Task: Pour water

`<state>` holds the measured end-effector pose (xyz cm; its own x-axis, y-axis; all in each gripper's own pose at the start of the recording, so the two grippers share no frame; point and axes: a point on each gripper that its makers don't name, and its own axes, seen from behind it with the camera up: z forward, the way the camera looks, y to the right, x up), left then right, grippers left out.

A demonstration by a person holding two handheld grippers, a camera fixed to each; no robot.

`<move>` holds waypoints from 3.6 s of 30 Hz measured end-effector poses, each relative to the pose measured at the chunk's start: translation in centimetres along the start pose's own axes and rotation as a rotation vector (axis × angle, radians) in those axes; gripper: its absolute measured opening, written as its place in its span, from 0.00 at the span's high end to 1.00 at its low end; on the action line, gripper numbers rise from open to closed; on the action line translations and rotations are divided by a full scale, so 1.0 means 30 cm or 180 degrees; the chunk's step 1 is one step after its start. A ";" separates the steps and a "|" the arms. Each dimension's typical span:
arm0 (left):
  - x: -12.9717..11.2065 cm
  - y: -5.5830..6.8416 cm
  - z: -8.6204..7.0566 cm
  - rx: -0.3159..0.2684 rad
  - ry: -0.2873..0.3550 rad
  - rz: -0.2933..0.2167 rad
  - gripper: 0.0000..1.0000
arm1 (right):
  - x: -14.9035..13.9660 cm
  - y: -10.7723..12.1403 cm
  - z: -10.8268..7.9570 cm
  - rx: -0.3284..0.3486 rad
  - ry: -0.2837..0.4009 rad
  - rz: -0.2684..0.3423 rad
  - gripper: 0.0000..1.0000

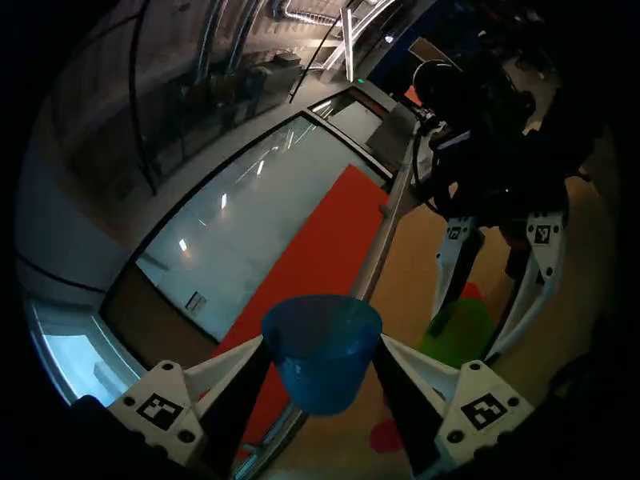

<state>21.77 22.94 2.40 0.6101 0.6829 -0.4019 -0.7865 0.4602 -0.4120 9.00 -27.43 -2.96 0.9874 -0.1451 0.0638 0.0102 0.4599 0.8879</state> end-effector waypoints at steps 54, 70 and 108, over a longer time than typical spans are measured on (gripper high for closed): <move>0.073 -0.019 0.012 0.0095 -0.0010 0.0919 0.16 | -0.003 0.008 -0.009 -0.0012 0.0003 -0.0041 0.08; 0.085 -0.029 0.009 0.0159 -0.0034 0.1127 0.16 | 0.006 0.010 -0.015 -0.0026 0.0018 -0.0058 0.08; 0.123 -0.039 0.021 0.0259 -0.0042 0.1669 0.16 | 0.009 0.023 -0.016 -0.0052 0.0048 -0.0064 0.08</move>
<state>24.88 25.28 1.89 0.1320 0.8400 -0.5264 -0.9909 0.0972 -0.0933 9.34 -26.72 -2.55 0.9892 -0.1414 0.0392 0.0324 0.4712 0.8814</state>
